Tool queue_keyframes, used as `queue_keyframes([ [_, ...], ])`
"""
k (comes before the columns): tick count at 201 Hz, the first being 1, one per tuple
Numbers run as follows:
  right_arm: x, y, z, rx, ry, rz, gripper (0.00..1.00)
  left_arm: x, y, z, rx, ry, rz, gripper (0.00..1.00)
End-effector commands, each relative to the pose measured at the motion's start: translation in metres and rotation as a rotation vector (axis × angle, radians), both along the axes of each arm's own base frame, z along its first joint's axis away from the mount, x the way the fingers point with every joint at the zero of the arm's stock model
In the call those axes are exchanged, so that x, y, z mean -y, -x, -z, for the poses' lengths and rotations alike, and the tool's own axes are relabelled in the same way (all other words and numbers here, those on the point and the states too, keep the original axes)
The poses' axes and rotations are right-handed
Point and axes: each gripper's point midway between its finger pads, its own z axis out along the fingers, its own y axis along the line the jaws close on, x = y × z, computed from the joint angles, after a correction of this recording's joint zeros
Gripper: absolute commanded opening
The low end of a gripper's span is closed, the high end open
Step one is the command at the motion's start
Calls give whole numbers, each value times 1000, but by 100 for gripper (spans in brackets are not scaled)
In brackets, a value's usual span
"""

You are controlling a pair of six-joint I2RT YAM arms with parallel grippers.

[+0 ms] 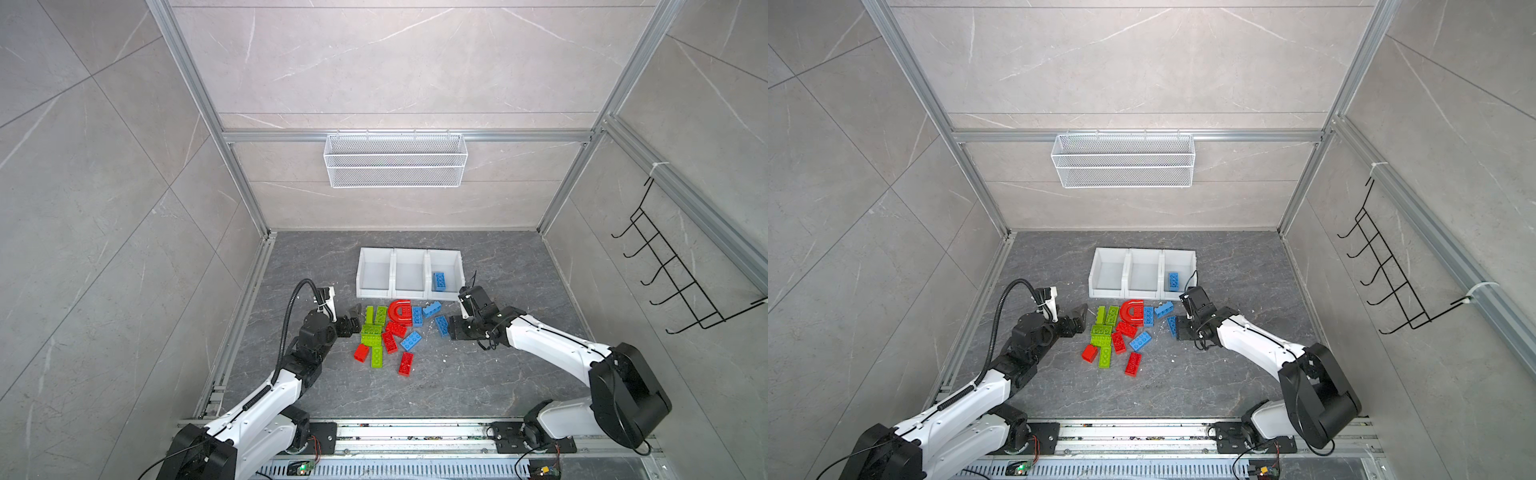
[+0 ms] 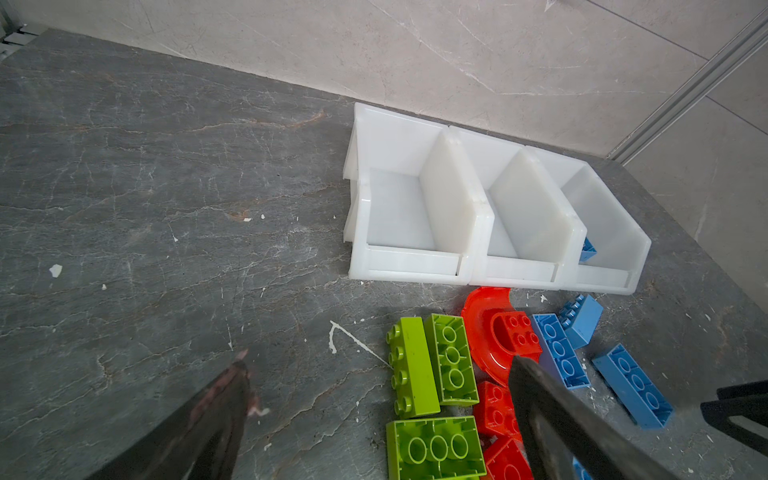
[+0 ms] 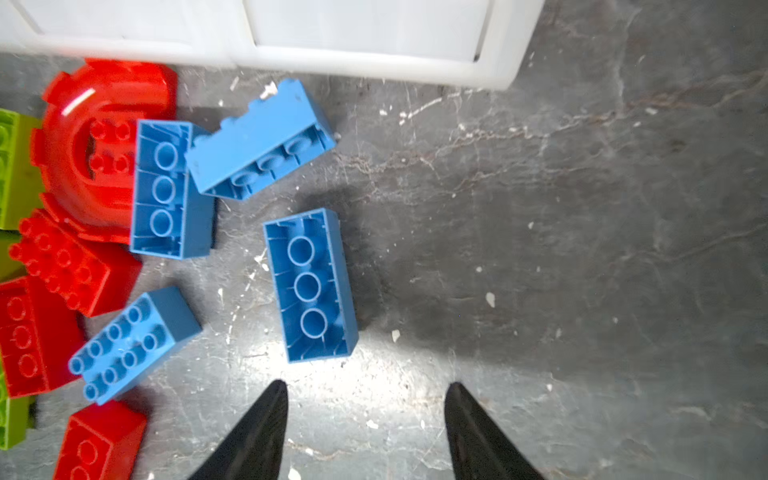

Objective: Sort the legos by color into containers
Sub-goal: 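Lower the right gripper to the pile and grasp a third light-blue brick, then carry the blue brick into the compartment and release it beside the others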

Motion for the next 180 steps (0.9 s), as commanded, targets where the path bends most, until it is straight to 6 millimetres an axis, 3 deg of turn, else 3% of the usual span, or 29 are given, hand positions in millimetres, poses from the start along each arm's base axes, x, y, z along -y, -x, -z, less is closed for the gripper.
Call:
queue_keyframes([
  [1, -6, -2, -1, 2, 26, -27, 62, 2, -4, -14, 38, 7, 6, 99],
  [54, -31, -20, 14, -29, 81, -123, 62, 1, -4, -12, 35, 0, 1, 99],
  [114, -36, -28, 33, -58, 109, -134, 61, 1, -5, -13, 35, 2, 1, 99],
  [180, -35, -27, 40, -48, 137, -130, 57, 1, -4, -14, 36, 8, 1, 99],
])
